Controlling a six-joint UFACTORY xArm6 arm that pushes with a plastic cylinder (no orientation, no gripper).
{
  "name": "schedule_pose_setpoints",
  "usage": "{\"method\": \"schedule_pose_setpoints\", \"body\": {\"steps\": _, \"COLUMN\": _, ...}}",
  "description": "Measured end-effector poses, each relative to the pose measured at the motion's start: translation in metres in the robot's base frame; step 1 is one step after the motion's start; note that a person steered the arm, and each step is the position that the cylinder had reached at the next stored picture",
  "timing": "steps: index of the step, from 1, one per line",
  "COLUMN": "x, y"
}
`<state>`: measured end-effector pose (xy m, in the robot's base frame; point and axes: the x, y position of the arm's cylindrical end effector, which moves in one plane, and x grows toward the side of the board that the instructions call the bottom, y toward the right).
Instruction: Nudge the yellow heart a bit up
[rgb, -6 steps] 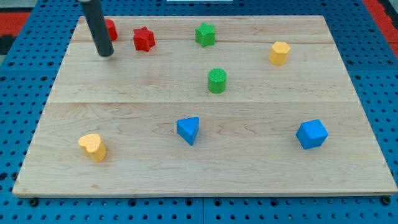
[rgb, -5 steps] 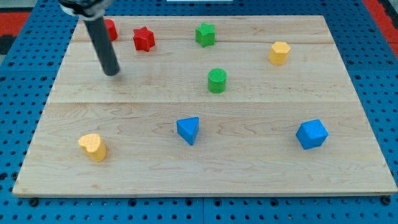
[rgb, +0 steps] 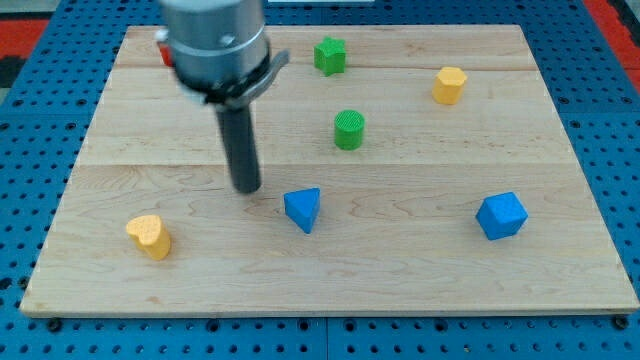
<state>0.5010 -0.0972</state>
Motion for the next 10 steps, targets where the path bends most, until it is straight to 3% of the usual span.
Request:
{"method": "schedule_pose_setpoints", "body": {"steps": 1, "x": 0.071, "y": -0.011}}
{"method": "schedule_pose_setpoints", "body": {"steps": 2, "x": 0.097, "y": -0.017}}
{"method": "schedule_pose_setpoints", "body": {"steps": 3, "x": 0.041, "y": -0.037}}
{"method": "schedule_pose_setpoints", "body": {"steps": 5, "x": 0.116, "y": -0.057}}
{"method": "schedule_pose_setpoints", "body": {"steps": 6, "x": 0.081, "y": -0.097}}
{"method": "schedule_pose_setpoints", "body": {"steps": 7, "x": 0.07, "y": -0.035}}
{"method": "schedule_pose_setpoints", "body": {"steps": 8, "x": 0.034, "y": -0.027}}
{"method": "schedule_pose_setpoints", "body": {"steps": 9, "x": 0.106, "y": -0.044}}
{"method": "schedule_pose_setpoints", "body": {"steps": 10, "x": 0.081, "y": -0.123}}
